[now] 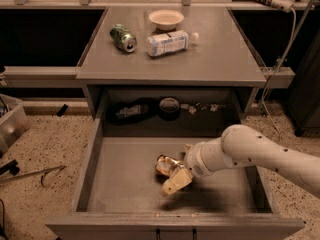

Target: Place orange can into top drawer

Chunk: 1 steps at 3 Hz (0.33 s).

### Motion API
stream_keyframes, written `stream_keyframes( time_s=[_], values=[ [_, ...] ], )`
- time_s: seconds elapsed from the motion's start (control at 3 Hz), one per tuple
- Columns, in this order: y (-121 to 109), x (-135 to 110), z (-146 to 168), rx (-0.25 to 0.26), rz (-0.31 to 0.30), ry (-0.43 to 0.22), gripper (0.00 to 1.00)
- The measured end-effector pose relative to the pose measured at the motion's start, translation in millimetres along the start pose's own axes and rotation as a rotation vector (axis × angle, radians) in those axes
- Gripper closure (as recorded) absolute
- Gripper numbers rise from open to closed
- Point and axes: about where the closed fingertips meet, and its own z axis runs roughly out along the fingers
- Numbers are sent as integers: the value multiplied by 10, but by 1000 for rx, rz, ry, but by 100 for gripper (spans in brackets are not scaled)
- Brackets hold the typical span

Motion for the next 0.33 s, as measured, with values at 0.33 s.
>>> stream_keyframes(
  time_s=[0.33],
  values=[
    [0,0,0,0,0,0,0]
  ],
)
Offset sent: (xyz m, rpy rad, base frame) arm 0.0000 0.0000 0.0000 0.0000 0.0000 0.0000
